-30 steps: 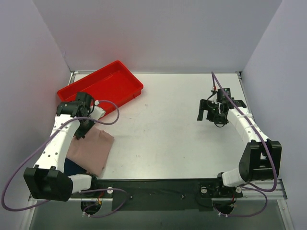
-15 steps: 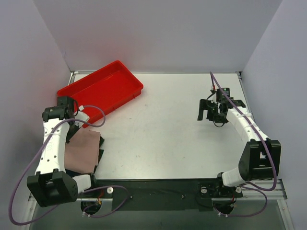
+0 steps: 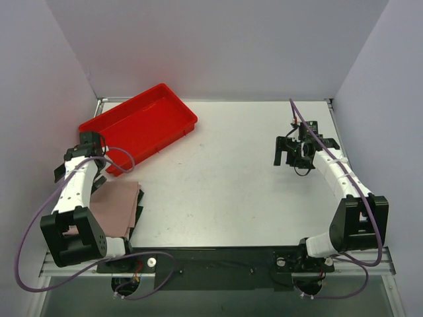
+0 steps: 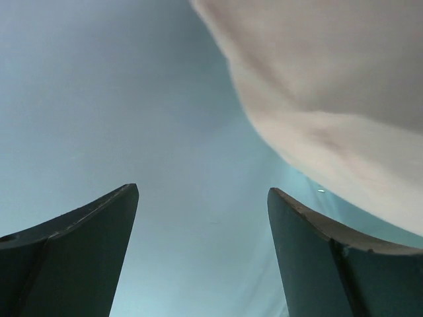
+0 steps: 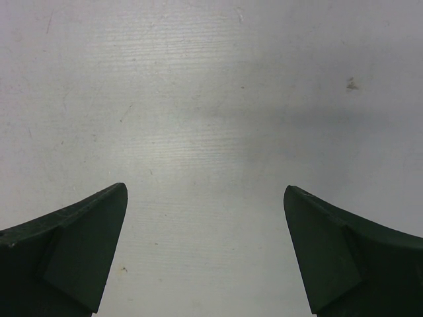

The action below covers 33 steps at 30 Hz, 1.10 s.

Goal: Fold and stack the t-shirts
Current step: Put the neatly folded tshirt into the corner of the board with the left arm

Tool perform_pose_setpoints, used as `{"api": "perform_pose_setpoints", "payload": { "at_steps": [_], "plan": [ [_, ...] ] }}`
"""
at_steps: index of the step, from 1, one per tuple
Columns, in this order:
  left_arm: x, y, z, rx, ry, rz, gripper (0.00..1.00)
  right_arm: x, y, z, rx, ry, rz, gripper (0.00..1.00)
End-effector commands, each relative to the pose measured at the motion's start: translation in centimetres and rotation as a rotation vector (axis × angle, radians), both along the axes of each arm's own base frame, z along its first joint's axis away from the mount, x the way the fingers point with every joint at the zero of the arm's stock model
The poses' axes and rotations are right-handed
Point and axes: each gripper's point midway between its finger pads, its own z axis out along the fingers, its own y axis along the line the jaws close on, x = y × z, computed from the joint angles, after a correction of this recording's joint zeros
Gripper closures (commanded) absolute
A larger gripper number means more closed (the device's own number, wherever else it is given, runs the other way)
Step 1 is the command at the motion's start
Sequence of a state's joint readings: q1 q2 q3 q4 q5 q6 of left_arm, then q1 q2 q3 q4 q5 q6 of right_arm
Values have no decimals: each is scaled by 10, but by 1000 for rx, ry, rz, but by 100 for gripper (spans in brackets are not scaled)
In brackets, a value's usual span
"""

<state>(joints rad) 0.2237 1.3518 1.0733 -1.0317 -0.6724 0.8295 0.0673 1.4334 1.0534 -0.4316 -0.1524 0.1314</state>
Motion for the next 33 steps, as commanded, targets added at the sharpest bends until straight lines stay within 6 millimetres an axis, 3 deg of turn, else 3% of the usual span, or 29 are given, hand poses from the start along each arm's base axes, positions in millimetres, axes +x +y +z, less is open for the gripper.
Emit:
{"api": "perform_pose_setpoints", "payload": {
  "at_steps": [1, 4, 5, 6, 7, 13, 16, 17, 18, 19, 20, 21, 22, 23, 24, 25, 26, 27, 28, 29, 30, 31, 32, 33],
  "plan": [
    [21, 26, 56, 216, -102, -35, 10, -7, -3, 7, -26, -18, 4, 0],
    [32, 20, 81, 189, -183, -38, 10, -6, -4, 7, -29, -21, -1, 0],
    [30, 9, 73, 110, -153, -61, 10, -5, -4, 8, -30, -30, -4, 0],
    [39, -5, 79, 50, -226, -60, 9, -5, -4, 7, -28, -36, -4, 0],
    [37, -23, 68, -58, -199, -85, 9, -4, -3, 11, -24, -54, -2, 0],
    [77, -142, 64, -460, -461, -259, 9, -1, -4, 22, -13, -207, -1, 0],
    [88, -174, 59, -628, -530, -344, 8, -4, -7, 31, -14, -333, 1, 0],
    [98, -186, 66, -684, -595, -381, 8, -5, -8, 34, -17, -364, 2, 0],
    [98, -195, 58, -735, -597, -395, 8, -7, -9, 40, -24, -432, 10, 0],
    [110, -209, 68, -798, -686, -428, 8, -8, -10, 41, -31, -464, 10, 0],
    [123, -216, 74, -827, -781, -458, 8, -10, -13, 49, -43, -551, 9, 0],
    [123, -218, 56, -858, -798, -400, 8, -18, -17, 35, -62, -551, -1, 0],
    [137, -219, 75, -852, -929, -420, 8, -16, -19, 58, -68, -668, -8, 0],
    [136, -221, 63, -875, -944, -385, 8, -23, -24, 48, -87, -675, -22, 0],
    [143, -223, 75, -885, -1025, -410, 8, -25, -26, 66, -92, -769, -32, 0],
    [141, -225, 61, -903, -1025, -396, 7, -27, -29, 64, -99, -800, -45, 0],
    [147, -228, 75, -920, -1104, -423, 7, -32, -29, 69, -107, -843, -39, 0],
    [145, -232, 59, -949, -1099, -415, 7, -35, -30, 61, -118, -857, -33, 0],
    [148, -238, 68, -976, -1150, -458, 7, -38, -34, 63, -124, -887, -55, 0],
    [144, -242, 50, -1015, -1134, -423, 7, -42, -42, 53, -137, -884, -109, 0],
    [149, -245, 63, -1037, -1205, -451, 7, -44, -45, 55, -133, -906, -139, 0],
    [145, -247, 46, -1084, -1204, -387, 7, -49, -49, 46, -136, -898, -172, 0],
    [147, -248, 52, -1099, -1260, -396, 7, -50, -51, 42, -136, -893, -185, 0],
    [144, -249, 39, -1119, -1253, -363, 7, -54, -52, 33, -130, -886, -199, 0]
  ]
}}
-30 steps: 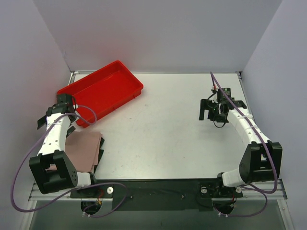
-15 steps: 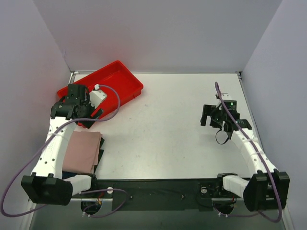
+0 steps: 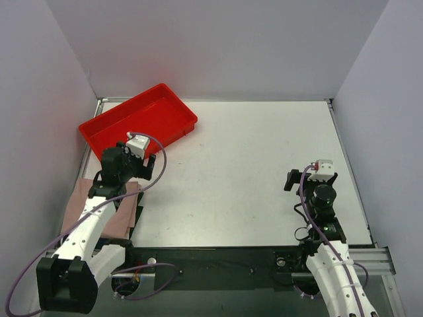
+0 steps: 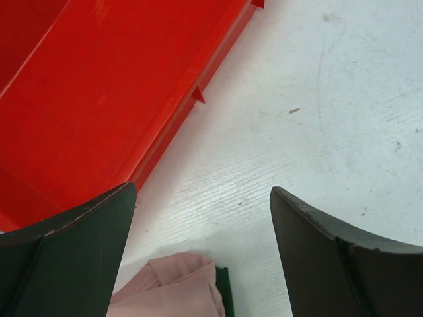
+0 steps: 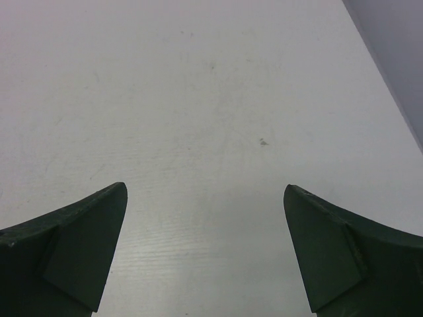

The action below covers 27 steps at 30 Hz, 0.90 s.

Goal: Fold and stack the t-shirts
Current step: Put the neatly folded tshirt into the corner of the board with the left arm

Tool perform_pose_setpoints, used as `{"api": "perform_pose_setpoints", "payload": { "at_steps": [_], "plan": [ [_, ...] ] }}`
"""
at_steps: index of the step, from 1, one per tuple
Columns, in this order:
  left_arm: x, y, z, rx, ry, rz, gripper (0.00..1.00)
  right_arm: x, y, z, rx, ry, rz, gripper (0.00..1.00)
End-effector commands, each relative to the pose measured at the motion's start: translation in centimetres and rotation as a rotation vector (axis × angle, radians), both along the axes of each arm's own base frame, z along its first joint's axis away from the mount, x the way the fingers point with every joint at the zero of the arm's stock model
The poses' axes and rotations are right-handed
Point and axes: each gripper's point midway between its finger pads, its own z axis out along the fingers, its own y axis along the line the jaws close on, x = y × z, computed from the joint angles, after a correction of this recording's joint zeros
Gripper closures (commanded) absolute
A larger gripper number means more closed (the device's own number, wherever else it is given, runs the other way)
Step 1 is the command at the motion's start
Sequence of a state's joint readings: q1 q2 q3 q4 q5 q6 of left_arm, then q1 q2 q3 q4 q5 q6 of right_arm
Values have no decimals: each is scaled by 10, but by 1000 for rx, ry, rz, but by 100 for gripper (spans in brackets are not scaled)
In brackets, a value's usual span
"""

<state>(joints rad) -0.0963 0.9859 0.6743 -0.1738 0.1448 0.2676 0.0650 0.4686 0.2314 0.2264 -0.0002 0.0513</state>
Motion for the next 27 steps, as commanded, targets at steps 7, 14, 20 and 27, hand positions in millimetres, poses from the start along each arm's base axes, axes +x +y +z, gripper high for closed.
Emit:
{"api": "perform_pose_setpoints", "payload": {
  "at_steps": [7, 14, 20, 27],
  "plan": [
    [10, -24, -3, -221, -248, -36, 7, -11, -26, -37, 9, -44, -159, 0],
    [-9, -37, -29, -210, -190, -131, 6, -10, -30, -41, -1, -41, -182, 0],
    [-5, -28, -36, -225, -171, -58, 6, -10, -29, -41, 7, -46, -178, 0],
    [-4, -23, -37, -213, -182, -39, 6, -10, -30, -41, 7, -51, -181, 0]
  ]
}}
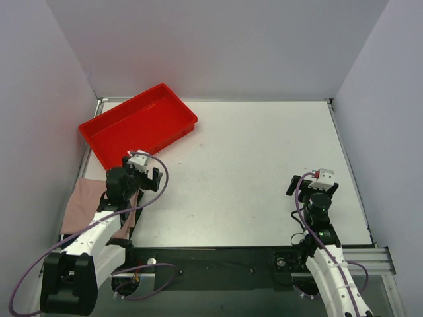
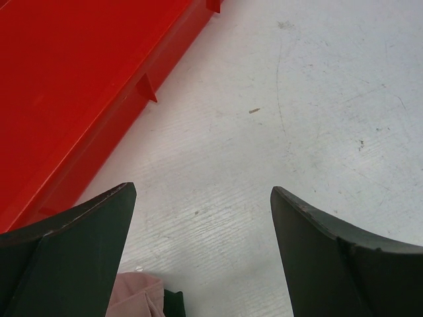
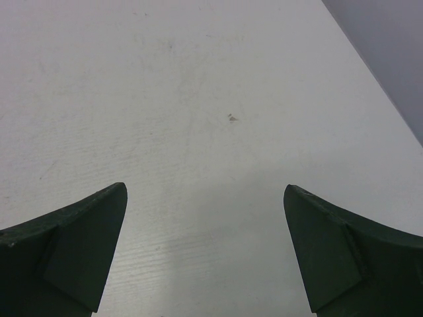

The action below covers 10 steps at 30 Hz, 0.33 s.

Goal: Fold and stack the t-shirts
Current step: Put the neatly folded tshirt into the corner of the board with the left arm

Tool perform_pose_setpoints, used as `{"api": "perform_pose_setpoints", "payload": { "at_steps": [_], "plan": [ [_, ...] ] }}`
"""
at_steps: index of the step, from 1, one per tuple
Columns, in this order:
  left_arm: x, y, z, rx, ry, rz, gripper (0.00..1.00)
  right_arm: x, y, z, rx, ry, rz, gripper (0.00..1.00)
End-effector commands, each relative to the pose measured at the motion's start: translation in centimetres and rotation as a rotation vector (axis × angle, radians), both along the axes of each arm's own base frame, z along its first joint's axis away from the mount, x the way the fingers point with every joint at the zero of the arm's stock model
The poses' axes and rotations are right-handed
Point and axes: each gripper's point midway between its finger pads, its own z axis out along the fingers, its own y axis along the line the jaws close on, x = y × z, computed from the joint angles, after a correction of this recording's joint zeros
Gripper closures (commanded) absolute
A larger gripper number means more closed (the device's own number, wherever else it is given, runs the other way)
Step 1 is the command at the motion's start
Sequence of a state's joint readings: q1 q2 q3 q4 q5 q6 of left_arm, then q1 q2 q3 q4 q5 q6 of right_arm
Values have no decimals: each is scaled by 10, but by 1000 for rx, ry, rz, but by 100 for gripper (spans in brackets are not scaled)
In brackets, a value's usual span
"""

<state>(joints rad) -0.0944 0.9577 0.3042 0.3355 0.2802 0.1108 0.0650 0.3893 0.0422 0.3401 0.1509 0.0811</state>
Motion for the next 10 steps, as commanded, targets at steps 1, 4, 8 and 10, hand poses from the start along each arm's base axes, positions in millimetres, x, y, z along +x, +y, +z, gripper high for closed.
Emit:
{"api": "perform_pose_setpoints", "payload": {
  "at_steps": [1, 4, 8, 10],
  "plan": [
    [8, 5, 13, -8, -63, 31, 6, 2, -4, 4, 10, -42, -28, 0],
    [7, 7, 11, -5, -64, 41, 6, 2, -4, 4, 10, -44, -28, 0],
    [10, 15, 13, -14, -89, 99, 6, 2, -4, 4, 13, -47, -29, 0],
    [10, 19, 13, -19, -98, 127, 6, 3, -4, 5, 14, -52, -27, 0]
  ]
}}
